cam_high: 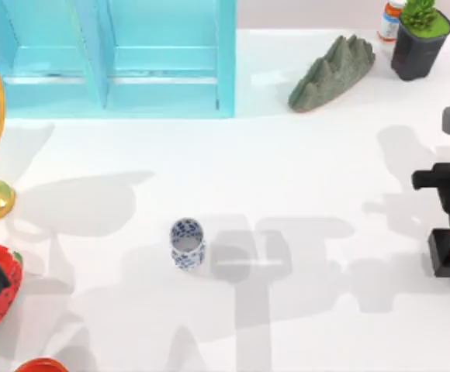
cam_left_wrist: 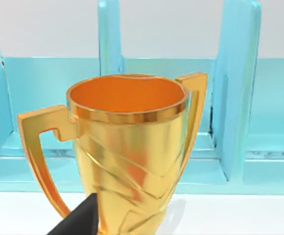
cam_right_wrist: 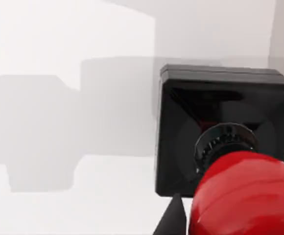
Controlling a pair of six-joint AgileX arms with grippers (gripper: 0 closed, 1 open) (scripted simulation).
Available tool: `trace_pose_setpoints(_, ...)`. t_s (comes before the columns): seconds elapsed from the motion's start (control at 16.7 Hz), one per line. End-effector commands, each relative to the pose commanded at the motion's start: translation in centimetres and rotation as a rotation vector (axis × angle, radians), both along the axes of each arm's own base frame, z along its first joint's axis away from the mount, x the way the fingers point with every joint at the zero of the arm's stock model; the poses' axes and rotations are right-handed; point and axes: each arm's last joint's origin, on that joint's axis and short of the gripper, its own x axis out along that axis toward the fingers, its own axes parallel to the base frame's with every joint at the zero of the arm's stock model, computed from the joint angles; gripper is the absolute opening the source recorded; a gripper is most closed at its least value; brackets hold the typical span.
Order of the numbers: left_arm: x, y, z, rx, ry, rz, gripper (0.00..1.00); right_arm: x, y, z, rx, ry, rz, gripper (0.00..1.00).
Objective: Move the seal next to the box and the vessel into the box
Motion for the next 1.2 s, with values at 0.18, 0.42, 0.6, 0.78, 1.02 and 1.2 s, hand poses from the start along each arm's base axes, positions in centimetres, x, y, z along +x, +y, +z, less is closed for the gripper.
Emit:
trace_pose_setpoints(0.18,0.0,0.0,0.0,0.0,0.0,0.0,1.0,0.0,0.0,0.0,0.0,0.0,0.0,0.9)
trace_pose_setpoints(0.42,0.0,0.0,0.0,0.0,0.0,0.0,1.0,0.0,0.0,0.0,0.0,0.0,0.0,1.0)
trace_pose_setpoints(0.6,0.0,0.0,0.0,0.0,0.0,0.0,1.0,0.0,0.0,0.0,0.0,0.0,0.0,1.0)
trace_pose_setpoints(0.78,0.0,0.0,0.0,0.0,0.0,0.0,1.0,0.0,0.0,0.0,0.0,0.0,-0.001,1.0)
trace_pose_setpoints(1.02,0.0,0.0,0.0,0.0,0.0,0.0,1.0,0.4,0.1,1.8,-0.001,0.003,0.0,1.0)
trace_pose_setpoints(1.2,0.0,0.0,0.0,0.0,0.0,0.0,1.0,0.6,0.1,5.6,-0.001,0.003,-0.002,1.0)
